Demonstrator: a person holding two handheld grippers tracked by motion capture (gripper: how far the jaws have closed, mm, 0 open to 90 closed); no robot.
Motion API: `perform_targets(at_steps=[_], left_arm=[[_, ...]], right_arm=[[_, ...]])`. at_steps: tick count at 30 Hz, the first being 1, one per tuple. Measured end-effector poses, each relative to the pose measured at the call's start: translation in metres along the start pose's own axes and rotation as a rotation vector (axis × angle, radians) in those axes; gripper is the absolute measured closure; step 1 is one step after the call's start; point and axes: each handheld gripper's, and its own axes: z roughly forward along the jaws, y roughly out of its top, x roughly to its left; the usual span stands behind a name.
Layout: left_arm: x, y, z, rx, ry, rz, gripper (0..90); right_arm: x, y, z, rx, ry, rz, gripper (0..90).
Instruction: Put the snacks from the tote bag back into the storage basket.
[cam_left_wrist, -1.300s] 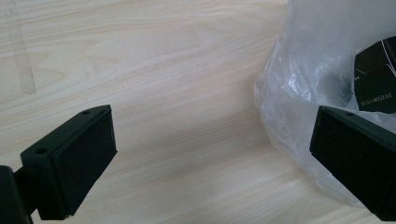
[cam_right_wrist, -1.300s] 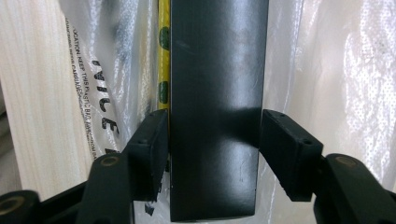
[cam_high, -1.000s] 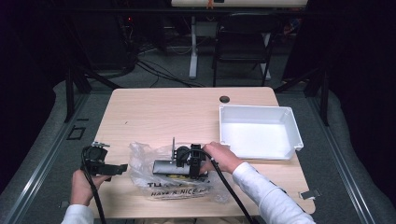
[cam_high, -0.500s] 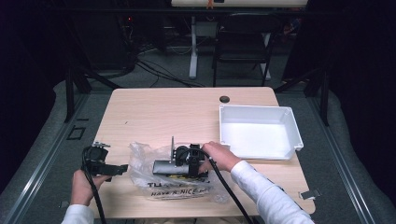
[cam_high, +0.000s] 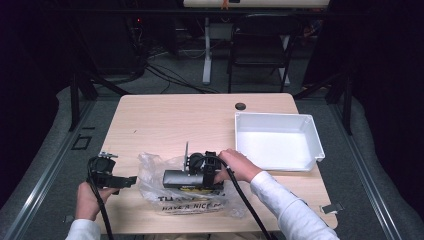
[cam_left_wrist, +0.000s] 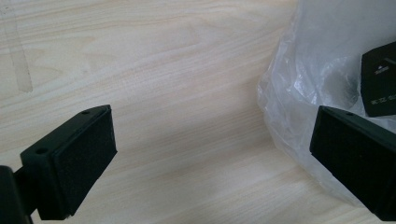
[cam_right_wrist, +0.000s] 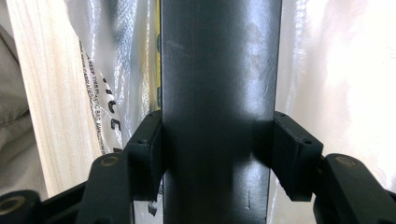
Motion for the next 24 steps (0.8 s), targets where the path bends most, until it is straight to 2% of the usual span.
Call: perform_targets(at_steps=[12,24], left_arm=[[0.002,-0.001,0.0,-0.004,0.002,-0.005,0.1],[0.0,0.001,0.002,-0.004,0.0,-0.003,0.1]], right_arm=[[-0.002,-0.006,-0.029,-0.056,-0.02,0.011,42.4],[-0.005,-0.018,-0.052,-0.07,-0.033,0.019,42.5]])
